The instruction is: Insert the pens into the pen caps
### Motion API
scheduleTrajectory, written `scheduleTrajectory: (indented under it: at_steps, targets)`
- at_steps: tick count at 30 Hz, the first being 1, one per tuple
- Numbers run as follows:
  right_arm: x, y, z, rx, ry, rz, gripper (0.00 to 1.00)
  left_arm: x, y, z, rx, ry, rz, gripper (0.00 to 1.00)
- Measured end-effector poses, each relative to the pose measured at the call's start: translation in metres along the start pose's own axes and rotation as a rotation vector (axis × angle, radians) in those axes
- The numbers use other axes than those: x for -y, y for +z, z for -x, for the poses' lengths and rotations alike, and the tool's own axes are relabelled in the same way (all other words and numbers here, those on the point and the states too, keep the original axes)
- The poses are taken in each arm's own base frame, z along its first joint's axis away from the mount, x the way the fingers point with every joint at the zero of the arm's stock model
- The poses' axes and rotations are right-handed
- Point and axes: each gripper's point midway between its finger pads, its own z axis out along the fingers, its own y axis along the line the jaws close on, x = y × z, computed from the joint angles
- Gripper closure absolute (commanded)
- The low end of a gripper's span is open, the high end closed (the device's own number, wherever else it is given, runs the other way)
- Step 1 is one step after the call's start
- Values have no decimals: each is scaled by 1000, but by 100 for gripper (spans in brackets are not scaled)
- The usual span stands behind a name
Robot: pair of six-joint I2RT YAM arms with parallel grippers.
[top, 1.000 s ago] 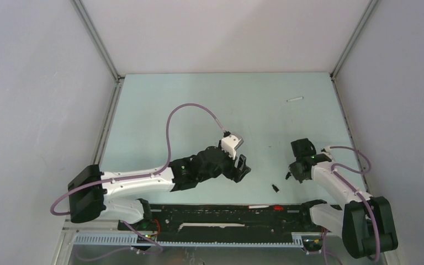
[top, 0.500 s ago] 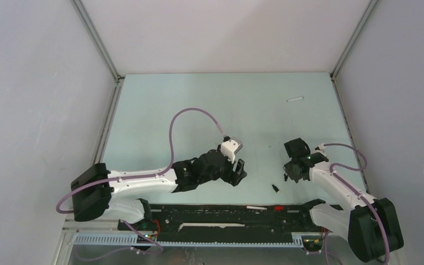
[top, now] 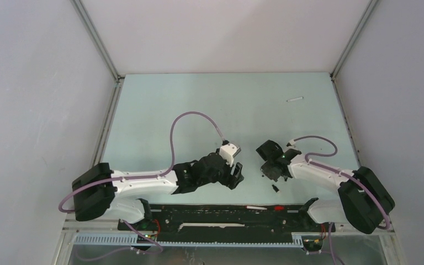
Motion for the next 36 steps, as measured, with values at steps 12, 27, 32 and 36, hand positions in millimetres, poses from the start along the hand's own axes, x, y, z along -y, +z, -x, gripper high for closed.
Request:
scheduleTrajectory:
  at_steps: [12,27,32,36]
  targets:
    - [-77,-84,55,175,-91,230,100,0,-6,0,14,-3,-13,27]
    - [10,-158,138,447,-49,210,100,62,64,-2,-158,-136,52,29]
    - [31,-169,146,482,-31,210,100,77,87,-20,-236,-137,92,32]
    - [40,-172,148,491,-36,199,100,85,98,-25,-259,-140,119,32]
